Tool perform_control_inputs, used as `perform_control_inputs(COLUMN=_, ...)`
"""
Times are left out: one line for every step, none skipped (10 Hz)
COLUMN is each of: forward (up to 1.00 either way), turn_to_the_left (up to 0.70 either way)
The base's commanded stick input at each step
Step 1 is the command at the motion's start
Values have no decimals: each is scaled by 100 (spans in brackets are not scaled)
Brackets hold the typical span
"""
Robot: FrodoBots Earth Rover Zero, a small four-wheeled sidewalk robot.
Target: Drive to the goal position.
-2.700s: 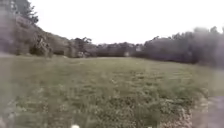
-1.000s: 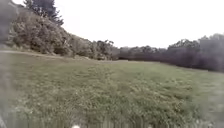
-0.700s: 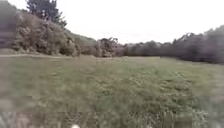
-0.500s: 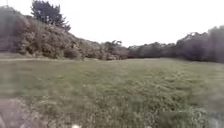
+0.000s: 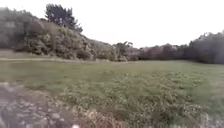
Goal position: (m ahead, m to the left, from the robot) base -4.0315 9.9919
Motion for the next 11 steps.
perform_control_inputs(forward=4, turn_to_the_left=0)
perform_control_inputs(forward=4, turn_to_the_left=0)
perform_control_inputs(forward=6, turn_to_the_left=0)
perform_control_inputs(forward=7, turn_to_the_left=0)
perform_control_inputs(forward=6, turn_to_the_left=0)
perform_control_inputs(forward=13, turn_to_the_left=0)
perform_control_inputs(forward=31, turn_to_the_left=9)
perform_control_inputs(forward=64, turn_to_the_left=31)
perform_control_inputs(forward=70, turn_to_the_left=35)
perform_control_inputs(forward=70, turn_to_the_left=35)
perform_control_inputs(forward=70, turn_to_the_left=35)
